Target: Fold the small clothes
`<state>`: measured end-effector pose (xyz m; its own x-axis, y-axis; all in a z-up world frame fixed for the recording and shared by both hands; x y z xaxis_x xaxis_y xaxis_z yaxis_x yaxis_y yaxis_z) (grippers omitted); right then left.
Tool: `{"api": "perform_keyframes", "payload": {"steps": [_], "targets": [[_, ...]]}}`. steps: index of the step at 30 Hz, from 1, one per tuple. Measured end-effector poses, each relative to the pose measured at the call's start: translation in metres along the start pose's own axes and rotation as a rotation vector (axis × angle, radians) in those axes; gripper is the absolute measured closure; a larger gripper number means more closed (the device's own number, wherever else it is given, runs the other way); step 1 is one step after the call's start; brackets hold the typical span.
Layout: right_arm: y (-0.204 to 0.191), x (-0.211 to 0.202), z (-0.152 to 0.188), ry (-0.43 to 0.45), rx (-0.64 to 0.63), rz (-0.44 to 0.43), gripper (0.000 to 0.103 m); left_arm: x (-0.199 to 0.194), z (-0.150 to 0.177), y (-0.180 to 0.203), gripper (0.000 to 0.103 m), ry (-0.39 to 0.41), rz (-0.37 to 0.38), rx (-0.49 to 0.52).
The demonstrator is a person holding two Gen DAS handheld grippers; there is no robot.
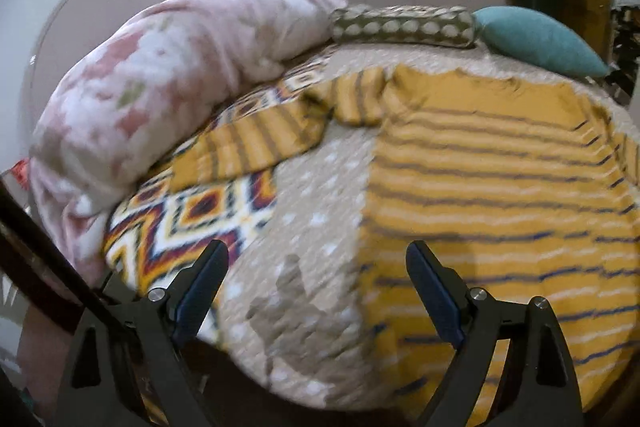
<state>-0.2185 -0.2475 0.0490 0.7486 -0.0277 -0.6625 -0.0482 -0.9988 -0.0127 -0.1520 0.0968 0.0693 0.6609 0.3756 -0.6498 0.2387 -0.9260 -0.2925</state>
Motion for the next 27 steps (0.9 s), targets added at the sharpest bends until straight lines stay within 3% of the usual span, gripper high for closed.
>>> {"api": "perform_keyframes", "payload": {"steps": [5,9,13,18,22,27], "targets": [[-0.032,0.037,-0.04,0.013,-0.013,-0.128,0.028,0.012,-0.035,0.052,0.014,-0.023,0.115,0.027],[-0.049,0.095,-0.06,-0.056,0.008,-0.153,0.028,0.034,-0.055,0.097,0.014,-0.012,0.138,0.06],[-0.042,0.14,-0.062,-0.137,0.064,-0.117,0.028,0.075,-0.061,0.131,0.014,-0.081,0.137,0.062],[-0.031,0.146,-0.055,-0.137,0.103,-0.136,0.028,0.109,-0.047,0.144,0.01,-0.157,0.128,0.05],[-0.036,0.15,-0.053,-0.138,0.077,-0.108,0.024,0.115,-0.043,0.138,0.0,-0.17,0.12,0.0],[-0.043,0.154,-0.053,-0.147,0.045,-0.071,0.021,0.111,-0.038,0.145,0.0,-0.149,0.071,0.022]]}}
Point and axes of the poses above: each gripper's, at about its wrist camera, not at the fingertips, and x roughly the way its jaws point, y to its right, z to its underside, the point moved 3 cm from there along x, roughly the way its jaws point, and after that the axes turned 11 degrees about -z, right-handed, at the moved point
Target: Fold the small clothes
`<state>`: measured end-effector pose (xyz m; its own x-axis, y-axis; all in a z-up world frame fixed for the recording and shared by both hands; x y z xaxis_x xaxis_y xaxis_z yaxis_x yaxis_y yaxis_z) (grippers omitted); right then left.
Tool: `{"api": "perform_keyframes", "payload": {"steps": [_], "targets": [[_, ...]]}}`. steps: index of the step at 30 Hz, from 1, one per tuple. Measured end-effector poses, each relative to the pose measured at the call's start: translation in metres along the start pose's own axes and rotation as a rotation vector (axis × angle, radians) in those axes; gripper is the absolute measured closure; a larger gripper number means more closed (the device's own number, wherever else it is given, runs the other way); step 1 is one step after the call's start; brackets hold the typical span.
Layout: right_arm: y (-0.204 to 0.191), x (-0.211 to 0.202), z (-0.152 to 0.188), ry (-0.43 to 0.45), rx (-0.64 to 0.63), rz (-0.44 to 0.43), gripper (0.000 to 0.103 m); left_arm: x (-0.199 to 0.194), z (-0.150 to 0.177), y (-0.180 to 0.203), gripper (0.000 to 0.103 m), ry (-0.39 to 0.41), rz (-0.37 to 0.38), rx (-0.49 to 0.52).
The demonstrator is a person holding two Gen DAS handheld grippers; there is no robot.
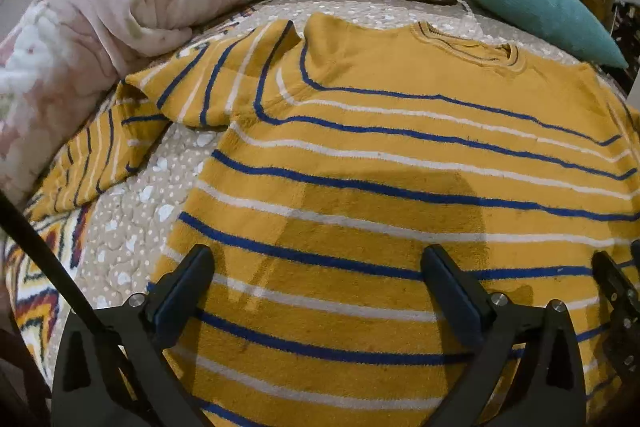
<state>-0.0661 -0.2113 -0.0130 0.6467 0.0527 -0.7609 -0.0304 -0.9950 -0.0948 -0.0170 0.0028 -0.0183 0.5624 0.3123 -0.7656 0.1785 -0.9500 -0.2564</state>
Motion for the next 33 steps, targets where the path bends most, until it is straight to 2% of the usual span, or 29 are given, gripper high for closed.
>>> {"api": "perform_keyframes", "payload": {"steps": [33], "targets": [[-0.0015,0.0054,-0.0002,-0.003,-0.01,-0.012,0.012,0.0036,-0.0013,-0.0019,0.0,-0.009,0.03,-0.016]]}}
Point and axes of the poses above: each gripper's, at about its wrist camera, not at the fingertips, and x roughly the way its jaws point, y to its right, z to its underside, the point moved 3 cm from there along x, roughly the way its jaws point, and after that the axes turned 11 degrees about -z, right-handed, at the moved point
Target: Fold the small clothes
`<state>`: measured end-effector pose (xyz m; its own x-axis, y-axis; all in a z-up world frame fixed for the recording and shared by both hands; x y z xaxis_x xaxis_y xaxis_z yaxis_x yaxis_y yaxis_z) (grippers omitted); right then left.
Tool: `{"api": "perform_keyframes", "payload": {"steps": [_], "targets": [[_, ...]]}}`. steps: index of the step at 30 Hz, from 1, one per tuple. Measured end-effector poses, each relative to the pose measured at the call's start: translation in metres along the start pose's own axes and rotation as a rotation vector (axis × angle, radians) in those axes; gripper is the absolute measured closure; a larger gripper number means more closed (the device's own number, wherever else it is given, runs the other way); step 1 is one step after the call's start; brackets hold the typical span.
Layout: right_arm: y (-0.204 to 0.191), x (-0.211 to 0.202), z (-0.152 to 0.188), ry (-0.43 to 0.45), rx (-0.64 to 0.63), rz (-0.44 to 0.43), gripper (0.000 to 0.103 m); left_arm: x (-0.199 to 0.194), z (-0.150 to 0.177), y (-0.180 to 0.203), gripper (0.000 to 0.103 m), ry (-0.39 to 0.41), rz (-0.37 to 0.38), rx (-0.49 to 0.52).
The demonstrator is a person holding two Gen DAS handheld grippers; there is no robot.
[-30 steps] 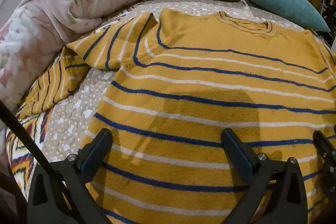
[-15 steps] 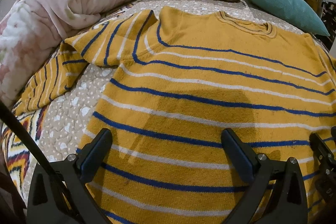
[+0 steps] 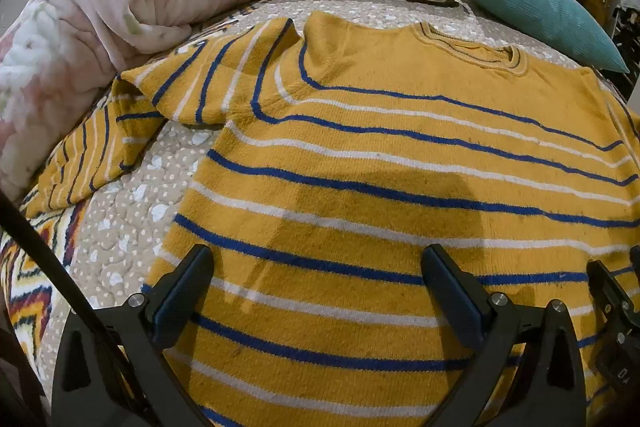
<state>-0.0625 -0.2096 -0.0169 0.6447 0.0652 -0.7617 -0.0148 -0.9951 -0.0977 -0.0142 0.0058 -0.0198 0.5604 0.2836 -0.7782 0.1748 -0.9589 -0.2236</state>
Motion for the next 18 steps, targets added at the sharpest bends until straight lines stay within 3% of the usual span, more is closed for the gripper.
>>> {"api": "perform_keyframes", "payload": {"steps": [18], "targets": [[-0.0003,0.0005,0.0007,-0.008,-0.015,0.013,0.011,0.0025,-0.0014,-0.001,0.0,-0.013,0.011,-0.003]]}}
Point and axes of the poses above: each gripper's, at about its wrist camera, not at the fingertips, and x roughly the way its jaws point, y to its right, z to its underside, the point moved 3 cm from there along x, roughly the way its jaws point, and after that the axes turned 11 degrees about -z, right-handed, at the moved point
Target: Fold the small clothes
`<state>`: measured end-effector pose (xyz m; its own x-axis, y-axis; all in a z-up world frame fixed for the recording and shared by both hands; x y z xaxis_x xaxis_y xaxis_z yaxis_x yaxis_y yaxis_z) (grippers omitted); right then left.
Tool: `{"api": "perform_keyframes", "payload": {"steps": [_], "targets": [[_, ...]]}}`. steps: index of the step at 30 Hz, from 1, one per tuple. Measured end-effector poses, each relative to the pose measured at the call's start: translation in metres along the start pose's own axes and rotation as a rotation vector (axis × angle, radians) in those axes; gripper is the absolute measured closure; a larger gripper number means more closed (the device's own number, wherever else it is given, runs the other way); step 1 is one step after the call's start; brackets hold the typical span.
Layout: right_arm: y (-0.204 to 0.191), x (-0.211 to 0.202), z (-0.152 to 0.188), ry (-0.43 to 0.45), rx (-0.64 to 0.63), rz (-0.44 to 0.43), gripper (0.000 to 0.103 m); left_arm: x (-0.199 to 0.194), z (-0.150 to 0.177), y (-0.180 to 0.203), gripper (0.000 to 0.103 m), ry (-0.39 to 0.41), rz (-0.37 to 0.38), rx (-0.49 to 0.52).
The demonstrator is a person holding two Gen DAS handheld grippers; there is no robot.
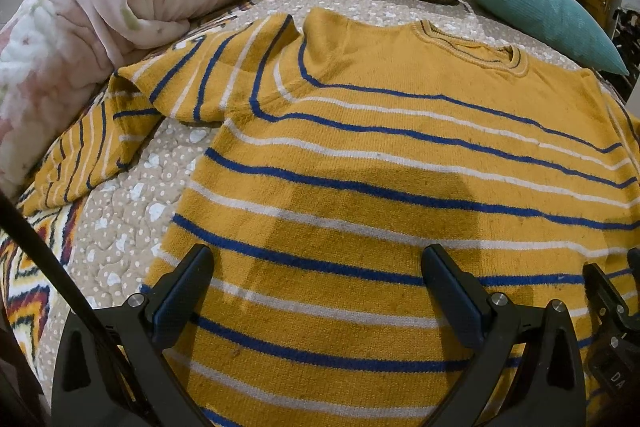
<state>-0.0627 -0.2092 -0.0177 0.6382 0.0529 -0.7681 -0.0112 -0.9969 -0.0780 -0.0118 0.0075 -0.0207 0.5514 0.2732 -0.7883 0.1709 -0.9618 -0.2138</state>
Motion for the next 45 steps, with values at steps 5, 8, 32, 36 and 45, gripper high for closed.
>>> {"api": "perform_keyframes", "payload": {"steps": [5,8,32,36,45], "targets": [[0.0,0.0,0.0,0.0,0.0,0.001,0.011,0.001,0.001,-0.001,0.0,0.003,0.0,-0.002],[0.0,0.0,0.0,0.001,0.0,0.001,0.011,0.001,0.001,-0.001,0.0,0.003,0.001,-0.003],[0.0,0.001,-0.001,0.002,0.006,-0.005,0.01,-0.078,0.004,-0.119,0.033,0.112,0.166,-0.122],[-0.001,0.0,-0.001,0.001,0.001,0.003,0.01,-0.043,0.003,-0.215,0.02,0.046,0.1,-0.349],[-0.002,0.001,0.0,-0.001,-0.004,0.011,0.01,0.063,0.008,-0.295,0.02,-0.117,0.221,-0.694]]}}
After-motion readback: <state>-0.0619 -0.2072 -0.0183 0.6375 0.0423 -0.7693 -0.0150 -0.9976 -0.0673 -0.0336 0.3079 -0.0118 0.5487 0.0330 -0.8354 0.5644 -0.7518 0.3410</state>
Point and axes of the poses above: each gripper's, at about its wrist camera, not at the fingertips, and x roughly the way its jaws point, y to its right, z to its underside, the point moved 3 cm from there along x, roughly the way its jaws point, and after that the axes turned 11 degrees about -z, right-handed, at the moved point
